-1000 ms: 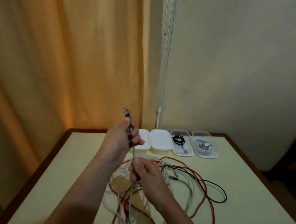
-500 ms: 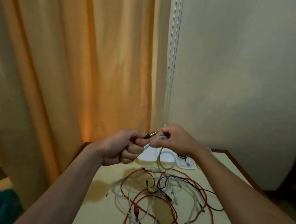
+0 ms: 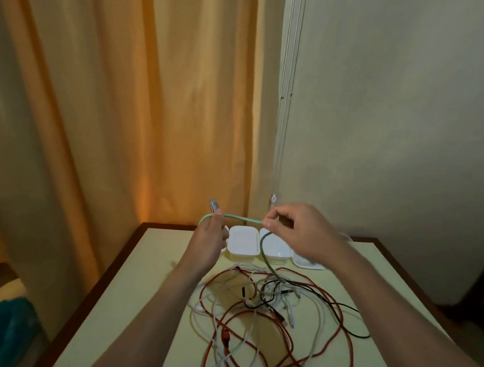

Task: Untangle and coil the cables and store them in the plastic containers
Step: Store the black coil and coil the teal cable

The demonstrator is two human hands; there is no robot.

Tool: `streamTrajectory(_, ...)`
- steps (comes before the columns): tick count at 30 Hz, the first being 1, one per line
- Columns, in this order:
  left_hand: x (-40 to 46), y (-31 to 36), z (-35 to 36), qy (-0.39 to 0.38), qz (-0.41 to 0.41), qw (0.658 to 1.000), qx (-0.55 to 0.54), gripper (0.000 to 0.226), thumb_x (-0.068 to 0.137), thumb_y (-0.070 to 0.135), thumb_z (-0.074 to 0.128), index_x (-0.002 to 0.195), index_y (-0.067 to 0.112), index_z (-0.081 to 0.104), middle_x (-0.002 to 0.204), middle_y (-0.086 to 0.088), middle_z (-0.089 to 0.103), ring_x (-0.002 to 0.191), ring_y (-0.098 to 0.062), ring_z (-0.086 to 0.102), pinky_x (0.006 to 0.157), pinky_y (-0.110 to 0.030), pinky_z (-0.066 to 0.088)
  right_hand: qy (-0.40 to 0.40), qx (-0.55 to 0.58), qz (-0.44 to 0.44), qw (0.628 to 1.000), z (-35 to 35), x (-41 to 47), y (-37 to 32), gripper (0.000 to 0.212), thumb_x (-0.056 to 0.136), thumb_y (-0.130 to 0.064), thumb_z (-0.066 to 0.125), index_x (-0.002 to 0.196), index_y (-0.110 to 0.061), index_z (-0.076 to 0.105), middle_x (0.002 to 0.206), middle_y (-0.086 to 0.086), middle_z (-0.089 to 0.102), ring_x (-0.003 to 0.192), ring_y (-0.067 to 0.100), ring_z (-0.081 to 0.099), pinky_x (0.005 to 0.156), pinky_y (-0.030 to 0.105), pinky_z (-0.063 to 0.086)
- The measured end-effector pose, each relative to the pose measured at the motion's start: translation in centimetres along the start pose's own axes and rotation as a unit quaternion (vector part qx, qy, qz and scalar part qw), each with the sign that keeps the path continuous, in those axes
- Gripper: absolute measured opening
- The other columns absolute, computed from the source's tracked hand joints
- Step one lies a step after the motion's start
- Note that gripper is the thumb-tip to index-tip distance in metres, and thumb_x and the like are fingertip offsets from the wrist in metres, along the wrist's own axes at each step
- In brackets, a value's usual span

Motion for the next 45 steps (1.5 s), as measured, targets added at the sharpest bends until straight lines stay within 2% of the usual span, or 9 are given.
streamTrajectory(6, 0.2, -1.5, 2.7, 0.103, 0.004, 0.970, -0.221, 0.038, 0.105, 0.015, 0.028, 0.083, 0.000, 0.055, 0.071, -0.014, 0.065, 0.069, -0.021, 0.065, 0.075, -0.029, 0.049, -0.013, 0.036, 0.052, 0.998, 6.9, -2.6, 4.8, 0.027, 0.100, -0.043, 0.050, 0.085, -0.030, 0.068, 0.066, -0.003, 0.060, 0.057, 0.007, 0.052, 0.056, 0.031, 0.040)
streamTrajectory(14, -0.4, -3.3, 3.7, -0.081, -0.097, 0.880, -0.458, 0.028, 0.090, 0.015, 0.025, 0.063, 0.019, 0.032, 0.048, 0.007, 0.012, 0.045, -0.012, 0.003, 0.041, -0.027, 0.008, -0.013, 0.115, 0.098, 0.988, 11.7, -3.3, 10.4, 0.037, 0.098, -0.037, 0.061, 0.065, -0.021, 0.066, 0.061, -0.013, 0.059, 0.061, 0.002, 0.054, 0.064, 0.027, 0.042)
streamTrajectory(19, -0.3, -7.4, 4.1, -0.341, -0.130, 0.824, -0.433, 0.023, 0.091, 0.023, 0.039, 0.069, 0.022, 0.035, 0.050, 0.009, 0.021, 0.037, -0.009, 0.014, 0.037, -0.023, 0.009, 0.013, 0.106, 0.124, 0.987, 11.9, -2.4, 13.4, 0.038, 0.095, -0.024, 0.065, 0.059, -0.033, 0.064, 0.059, -0.016, 0.062, 0.058, 0.000, 0.054, 0.058, 0.020, 0.039)
streamTrajectory(26, -0.7, -13.3, 6.3, -0.477, -0.240, 0.808, -0.250, 0.022, 0.089, 0.029, 0.040, 0.069, 0.021, 0.043, 0.052, 0.010, 0.024, 0.040, -0.006, 0.017, 0.039, -0.020, 0.014, -0.004, 0.069, 0.167, 0.984, 11.3, 0.0, 16.9, 0.048, 0.101, -0.043, 0.054, 0.065, -0.016, 0.071, 0.059, -0.004, 0.062, 0.060, 0.013, 0.056, 0.069, 0.038, 0.048)
streamTrajectory(30, 2.1, -16.9, 7.7, -0.386, -0.263, 0.884, 0.002, 0.037, 0.089, 0.003, 0.045, 0.058, 0.021, 0.035, 0.044, 0.011, 0.035, 0.046, -0.015, 0.032, 0.044, -0.020, 0.023, 0.000, 0.000, 0.208, 0.978, 11.2, 0.8, 17.6, 0.049, 0.094, -0.050, 0.063, 0.065, -0.012, 0.073, 0.053, 0.003, 0.058, 0.052, 0.017, 0.052, 0.059, 0.033, 0.043)
streamTrajectory(32, 2.9, -17.0, 7.3, -0.342, -0.118, 0.926, 0.107, 0.036, 0.093, 0.002, 0.049, 0.060, 0.017, 0.046, 0.053, 0.006, 0.044, 0.050, -0.018, 0.044, 0.049, -0.022, 0.025, 0.017, -0.006, 0.216, 0.976, 10.8, 0.9, 17.4, 0.047, 0.092, -0.047, 0.068, 0.062, -0.010, 0.072, 0.045, 0.000, 0.051, 0.046, 0.015, 0.047, 0.055, 0.031, 0.040)
streamTrajectory(35, 3.7, -18.0, 6.4, -0.158, -0.090, 0.982, 0.050, 0.030, 0.103, 0.024, 0.041, 0.078, 0.016, 0.056, 0.068, 0.003, 0.050, 0.060, -0.009, 0.047, 0.057, -0.025, 0.040, 0.013, -0.004, 0.222, 0.975, 10.7, 0.5, 17.0, 0.041, 0.090, -0.043, 0.069, 0.062, -0.014, 0.073, 0.052, 0.004, 0.061, 0.047, 0.017, 0.054, 0.055, 0.031, 0.046)
streamTrajectory(40, 5.7, -18.5, 7.1, -0.046, -0.145, 0.982, -0.110, 0.040, 0.106, 0.031, 0.032, 0.069, 0.021, 0.043, 0.053, 0.008, 0.034, 0.045, -0.004, 0.027, 0.043, -0.019, 0.022, -0.033, 0.006, 0.200, 0.979, 12.3, -0.7, 16.7, 0.041, 0.094, -0.044, 0.061, 0.073, -0.010, 0.069, 0.065, 0.009, 0.061, 0.054, 0.012, 0.049, 0.056, 0.031, 0.039)
streamTrajectory(45, 6.1, -18.0, 6.7, 0.083, -0.079, 0.975, -0.191, 0.035, 0.103, 0.024, 0.030, 0.075, 0.014, 0.047, 0.061, 0.000, 0.056, 0.064, -0.022, 0.053, 0.070, -0.036, 0.043, -0.113, 0.057, 0.181, 0.975, 14.4, -0.8, 16.0, 0.048, 0.106, -0.036, 0.040, 0.069, -0.021, 0.066, 0.070, -0.013, 0.062, 0.069, 0.003, 0.055, 0.068, 0.020, 0.041)
Point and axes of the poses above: each hand's wrist, its own x-axis towards the middle knuckle, its own z-axis out of the palm, y = z × x, the point moved 2 cm from there along x, towards the middle knuckle
